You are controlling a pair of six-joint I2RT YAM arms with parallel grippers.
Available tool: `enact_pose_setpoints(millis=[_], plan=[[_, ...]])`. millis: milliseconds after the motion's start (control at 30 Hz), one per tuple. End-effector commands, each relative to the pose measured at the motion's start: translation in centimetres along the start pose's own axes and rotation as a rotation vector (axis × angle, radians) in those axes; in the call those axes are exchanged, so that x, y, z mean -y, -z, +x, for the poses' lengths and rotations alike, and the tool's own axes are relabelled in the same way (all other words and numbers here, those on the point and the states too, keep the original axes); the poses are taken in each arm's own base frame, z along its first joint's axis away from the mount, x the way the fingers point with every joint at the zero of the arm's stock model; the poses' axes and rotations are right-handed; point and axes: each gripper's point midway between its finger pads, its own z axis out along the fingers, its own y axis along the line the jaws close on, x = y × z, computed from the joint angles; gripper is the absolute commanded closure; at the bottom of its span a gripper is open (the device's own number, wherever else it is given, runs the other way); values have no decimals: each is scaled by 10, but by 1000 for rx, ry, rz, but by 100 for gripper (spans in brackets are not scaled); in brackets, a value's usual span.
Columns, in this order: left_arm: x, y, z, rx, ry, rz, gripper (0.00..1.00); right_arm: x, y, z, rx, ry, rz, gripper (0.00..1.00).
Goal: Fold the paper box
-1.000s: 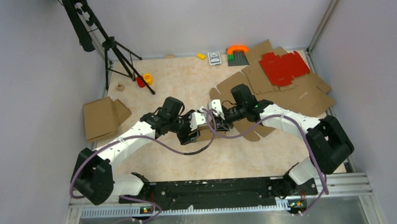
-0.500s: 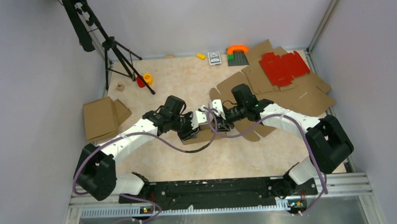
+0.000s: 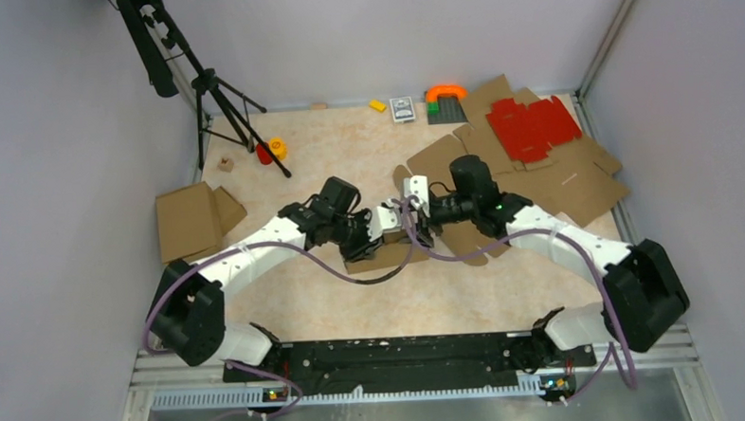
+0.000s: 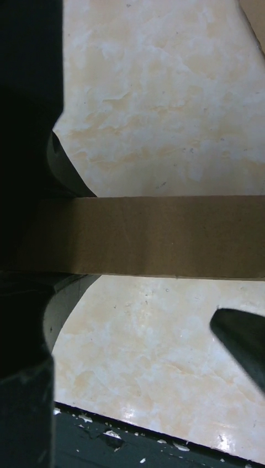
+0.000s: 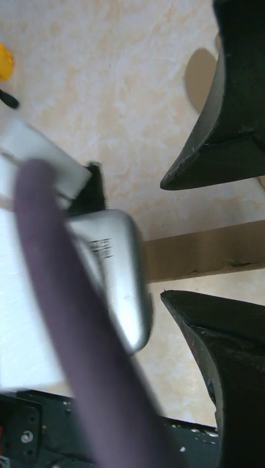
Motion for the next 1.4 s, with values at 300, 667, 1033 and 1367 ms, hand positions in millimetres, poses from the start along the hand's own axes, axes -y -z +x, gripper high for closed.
enact_pose_setpoints(millis=[300, 667, 1033, 1367], plan=[[9, -16, 0, -141, 128, 3, 65, 22, 90, -31, 172, -352, 603, 43], [17, -4, -3, -169, 75, -20, 62, 2, 108, 4, 5, -367, 644, 49], [20, -6, 0, -206, 68, -33, 59, 0, 86, 19, -186, -242, 607, 50], [25, -8, -4, -193, 54, -6, 62, 1, 76, 21, -172, -178, 601, 59]])
